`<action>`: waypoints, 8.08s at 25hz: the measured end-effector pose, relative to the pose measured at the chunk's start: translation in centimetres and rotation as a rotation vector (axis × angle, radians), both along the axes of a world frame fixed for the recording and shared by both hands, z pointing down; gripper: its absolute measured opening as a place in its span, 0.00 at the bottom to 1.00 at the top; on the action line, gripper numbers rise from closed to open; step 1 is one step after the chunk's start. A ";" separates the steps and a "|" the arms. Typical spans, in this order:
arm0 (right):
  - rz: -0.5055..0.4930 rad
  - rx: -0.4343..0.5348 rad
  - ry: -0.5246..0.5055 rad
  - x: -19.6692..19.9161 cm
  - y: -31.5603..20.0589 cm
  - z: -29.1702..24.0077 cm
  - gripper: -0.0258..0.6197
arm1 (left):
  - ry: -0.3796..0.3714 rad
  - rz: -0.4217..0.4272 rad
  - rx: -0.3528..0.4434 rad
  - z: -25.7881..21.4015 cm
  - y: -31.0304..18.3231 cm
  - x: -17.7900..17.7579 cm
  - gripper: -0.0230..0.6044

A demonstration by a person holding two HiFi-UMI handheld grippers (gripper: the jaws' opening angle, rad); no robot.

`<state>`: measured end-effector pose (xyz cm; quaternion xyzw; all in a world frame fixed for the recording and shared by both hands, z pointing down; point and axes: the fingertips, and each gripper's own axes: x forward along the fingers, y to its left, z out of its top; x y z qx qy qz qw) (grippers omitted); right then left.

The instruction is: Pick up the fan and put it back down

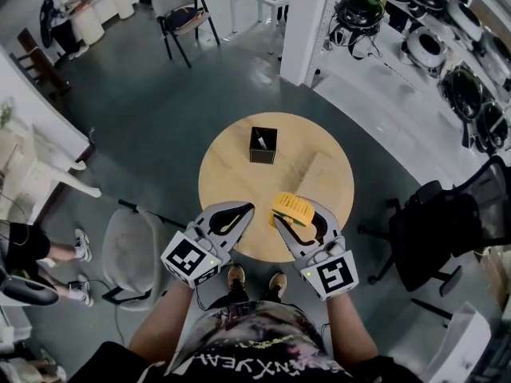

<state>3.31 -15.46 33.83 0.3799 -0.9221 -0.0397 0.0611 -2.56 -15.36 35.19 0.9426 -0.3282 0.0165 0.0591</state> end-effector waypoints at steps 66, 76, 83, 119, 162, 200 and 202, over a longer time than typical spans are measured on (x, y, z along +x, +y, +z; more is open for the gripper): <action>0.007 -0.049 0.005 -0.4 -0.5 6.3 0.35 | -0.015 0.034 -0.001 4.7 -0.5 0.5 0.06; 0.012 -0.083 0.019 -0.3 -0.8 12.7 0.35 | -0.014 0.046 -0.022 10.5 -0.3 0.8 0.06; 0.008 -0.097 0.034 0.0 -1.0 17.0 0.35 | -0.023 0.035 -0.039 14.3 -0.1 0.3 0.06; 0.037 -0.227 0.046 0.4 -1.2 28.6 0.34 | -0.011 0.003 -0.094 23.0 -0.6 0.1 0.06; 0.034 -0.287 0.004 0.7 0.2 20.0 0.95 | -0.006 -0.012 -0.092 14.8 0.2 0.3 0.06; 0.052 -0.182 0.024 1.8 0.6 4.5 0.91 | -0.012 -0.002 -0.062 2.6 1.4 0.4 0.06; 0.055 -0.176 0.026 1.9 0.6 4.5 0.86 | -0.012 -0.001 -0.059 2.6 1.2 0.4 0.06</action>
